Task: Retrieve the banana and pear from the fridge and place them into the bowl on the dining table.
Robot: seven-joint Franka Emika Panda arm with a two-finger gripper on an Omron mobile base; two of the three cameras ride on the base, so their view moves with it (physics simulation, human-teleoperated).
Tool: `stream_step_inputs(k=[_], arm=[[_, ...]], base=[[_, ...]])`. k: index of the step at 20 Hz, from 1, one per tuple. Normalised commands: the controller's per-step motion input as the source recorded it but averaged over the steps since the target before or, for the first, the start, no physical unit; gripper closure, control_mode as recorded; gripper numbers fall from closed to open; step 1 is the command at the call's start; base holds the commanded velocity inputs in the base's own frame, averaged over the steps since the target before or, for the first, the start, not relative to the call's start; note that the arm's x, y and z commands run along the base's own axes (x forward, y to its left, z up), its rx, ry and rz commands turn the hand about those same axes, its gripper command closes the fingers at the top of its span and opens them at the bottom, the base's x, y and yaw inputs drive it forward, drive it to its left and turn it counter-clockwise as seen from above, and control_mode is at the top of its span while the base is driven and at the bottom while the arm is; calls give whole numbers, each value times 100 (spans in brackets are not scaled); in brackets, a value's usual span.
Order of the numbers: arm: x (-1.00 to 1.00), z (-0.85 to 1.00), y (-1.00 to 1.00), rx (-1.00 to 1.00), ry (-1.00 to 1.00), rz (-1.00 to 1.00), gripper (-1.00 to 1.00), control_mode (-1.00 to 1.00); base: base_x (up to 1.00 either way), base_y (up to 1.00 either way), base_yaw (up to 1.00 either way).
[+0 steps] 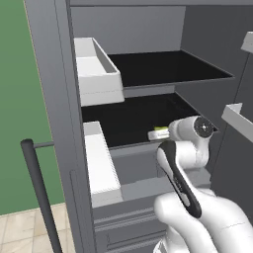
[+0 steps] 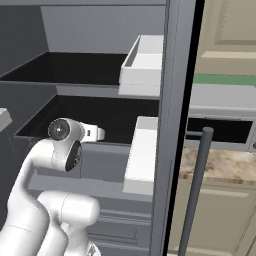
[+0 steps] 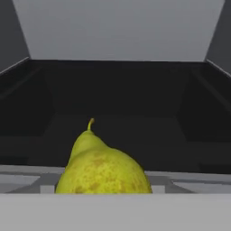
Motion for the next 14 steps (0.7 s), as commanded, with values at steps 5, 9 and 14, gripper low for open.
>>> stream_step_inputs(k=[5, 9, 14], arm=[[-85, 100, -29, 0, 2, 0, 100, -100], [-80, 99, -28, 0, 15, 0, 100, -100], [-70, 69, -23, 0, 19, 0, 100, -100]], base=[[0, 0, 0], [0, 0, 0], [0, 0, 0]])
